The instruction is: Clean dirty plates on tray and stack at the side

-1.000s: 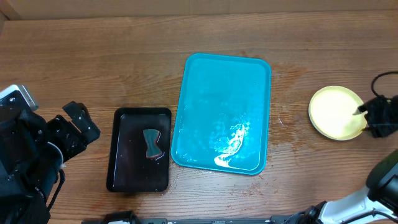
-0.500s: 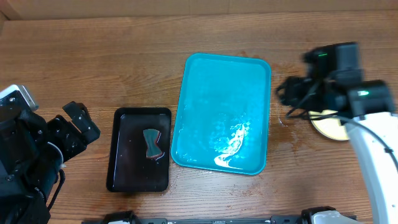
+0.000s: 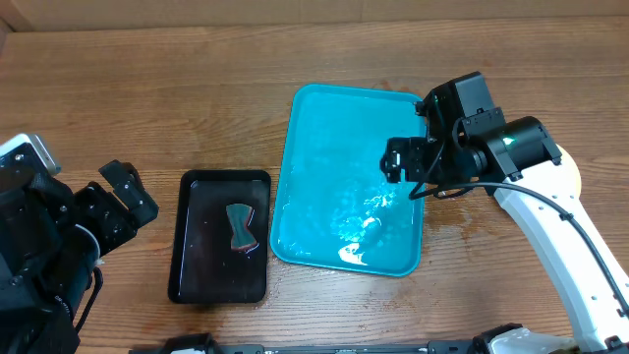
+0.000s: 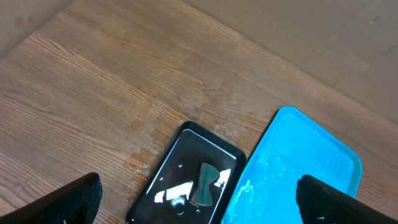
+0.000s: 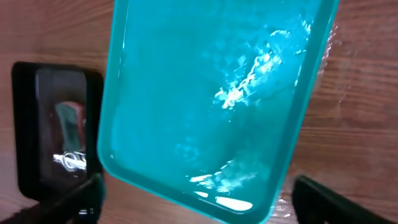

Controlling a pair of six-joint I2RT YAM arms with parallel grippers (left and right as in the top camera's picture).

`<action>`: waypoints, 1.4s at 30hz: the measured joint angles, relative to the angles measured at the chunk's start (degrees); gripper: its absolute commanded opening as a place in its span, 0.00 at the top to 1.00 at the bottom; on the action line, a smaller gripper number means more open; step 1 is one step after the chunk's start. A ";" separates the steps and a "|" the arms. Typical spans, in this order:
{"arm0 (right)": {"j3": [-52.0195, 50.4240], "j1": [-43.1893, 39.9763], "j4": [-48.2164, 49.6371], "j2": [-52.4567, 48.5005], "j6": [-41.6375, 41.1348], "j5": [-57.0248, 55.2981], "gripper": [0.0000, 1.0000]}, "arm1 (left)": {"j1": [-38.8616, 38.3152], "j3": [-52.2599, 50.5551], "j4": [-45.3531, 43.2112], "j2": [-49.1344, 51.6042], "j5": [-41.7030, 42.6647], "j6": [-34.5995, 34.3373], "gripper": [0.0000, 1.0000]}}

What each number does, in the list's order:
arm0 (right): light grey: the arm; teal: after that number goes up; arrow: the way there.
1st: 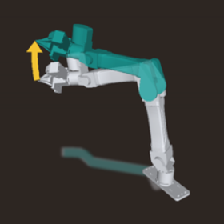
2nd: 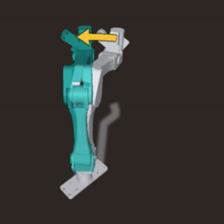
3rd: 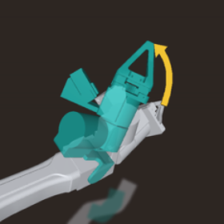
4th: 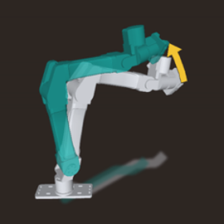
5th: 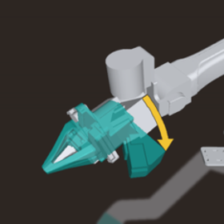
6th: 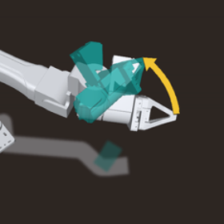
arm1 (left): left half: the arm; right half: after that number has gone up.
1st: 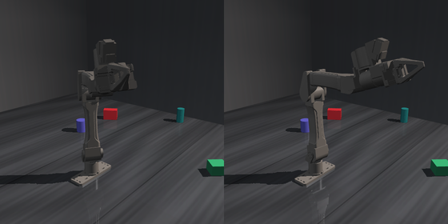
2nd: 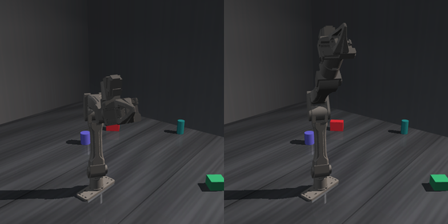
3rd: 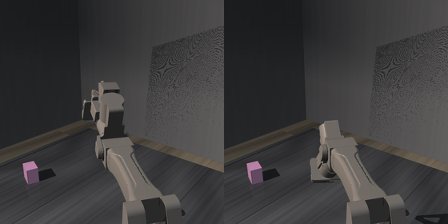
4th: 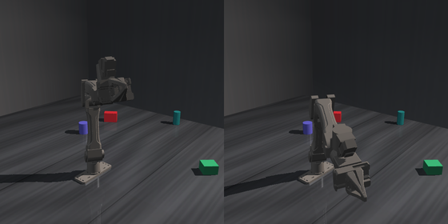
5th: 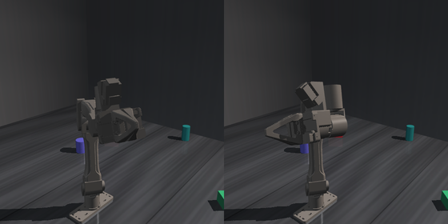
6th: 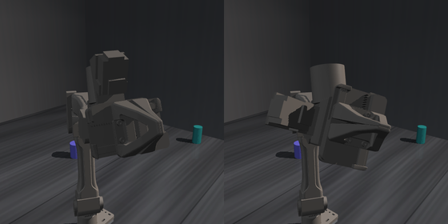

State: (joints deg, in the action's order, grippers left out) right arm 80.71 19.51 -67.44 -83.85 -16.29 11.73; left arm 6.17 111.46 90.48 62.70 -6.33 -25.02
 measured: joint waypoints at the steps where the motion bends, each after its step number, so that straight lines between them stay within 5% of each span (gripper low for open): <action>1: 0.00 -0.02 -0.02 -0.02 -0.02 0.39 0.00 | 0.00 0.00 0.00 0.00 0.00 0.00 0.00; 15: 0.00 -0.35 -2.47 0.02 -0.15 4.79 0.00 | 0.00 0.00 0.00 0.00 0.00 0.00 0.00; 20: -0.44 -1.36 5.88 3.23 3.30 1.42 0.00 | 0.00 0.00 -0.04 0.00 0.00 0.00 0.00; 29: -9.99 -2.36 23.28 31.04 14.78 -3.74 0.00 | 0.00 -0.09 -0.02 0.00 0.00 0.00 0.00; 42: -50.97 -12.26 35.74 66.45 17.66 -2.82 0.00 | 0.00 -0.09 -0.02 0.00 -0.17 0.00 0.00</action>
State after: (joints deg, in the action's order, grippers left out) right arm 29.74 7.25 -31.70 -17.41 1.37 8.91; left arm 6.17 111.37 90.45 62.70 -6.50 -25.02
